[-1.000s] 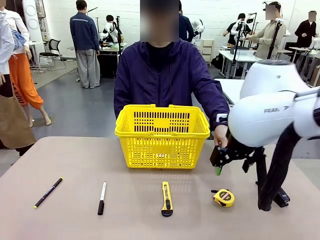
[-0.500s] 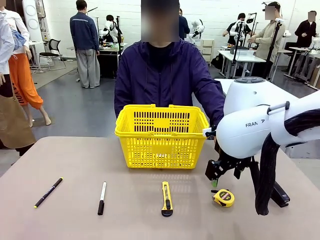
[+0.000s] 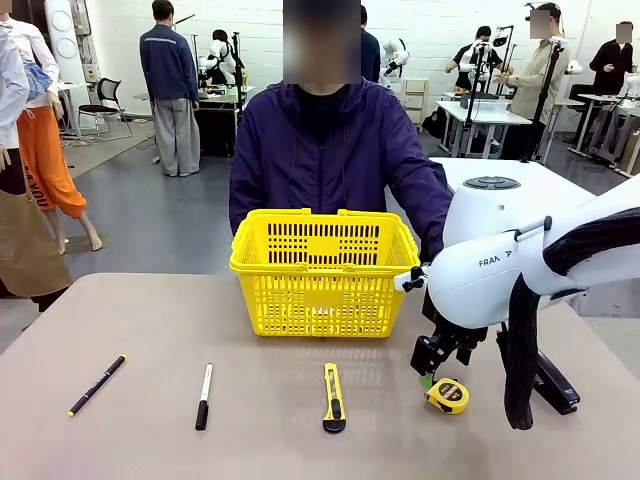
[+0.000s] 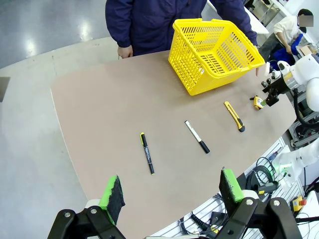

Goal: Place the items the person wants into the basket.
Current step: Pick up the item the person points to and place it in the Market Basket.

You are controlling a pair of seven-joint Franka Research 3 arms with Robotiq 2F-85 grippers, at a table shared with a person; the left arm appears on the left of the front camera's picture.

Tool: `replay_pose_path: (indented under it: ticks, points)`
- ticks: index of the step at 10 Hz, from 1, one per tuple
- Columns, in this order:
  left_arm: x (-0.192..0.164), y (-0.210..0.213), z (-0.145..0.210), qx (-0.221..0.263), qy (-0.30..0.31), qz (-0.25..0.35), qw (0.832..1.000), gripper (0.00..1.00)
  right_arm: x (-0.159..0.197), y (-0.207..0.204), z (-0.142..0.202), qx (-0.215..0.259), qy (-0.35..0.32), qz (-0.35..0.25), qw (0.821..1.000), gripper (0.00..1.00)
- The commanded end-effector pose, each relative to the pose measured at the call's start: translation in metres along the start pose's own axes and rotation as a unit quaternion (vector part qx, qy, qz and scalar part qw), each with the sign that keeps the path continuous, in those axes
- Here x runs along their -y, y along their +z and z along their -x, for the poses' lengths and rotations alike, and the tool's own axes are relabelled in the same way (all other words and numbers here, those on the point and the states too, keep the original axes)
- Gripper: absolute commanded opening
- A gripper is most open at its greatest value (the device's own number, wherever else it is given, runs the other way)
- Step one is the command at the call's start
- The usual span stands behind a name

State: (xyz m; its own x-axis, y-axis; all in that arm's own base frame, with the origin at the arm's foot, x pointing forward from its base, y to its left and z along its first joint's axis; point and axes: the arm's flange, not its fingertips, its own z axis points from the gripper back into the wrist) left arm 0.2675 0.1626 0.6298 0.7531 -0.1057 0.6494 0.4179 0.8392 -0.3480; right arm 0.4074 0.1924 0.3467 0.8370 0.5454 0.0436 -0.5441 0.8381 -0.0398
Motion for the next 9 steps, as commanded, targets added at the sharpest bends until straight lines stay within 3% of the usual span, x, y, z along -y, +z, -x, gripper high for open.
replay_pose_path:
  ticks: [1,9]
  points:
    - [0.0,0.001,0.0,0.002,-0.003,0.006,1.0,1.0,0.006,-0.007,-0.001,0.007,0.013,-0.019,1.0,1.0]
    - [0.0,0.001,0.0,0.002,-0.003,0.006,1.0,1.0,0.009,-0.042,0.002,-0.018,0.045,-0.044,0.998,1.0]
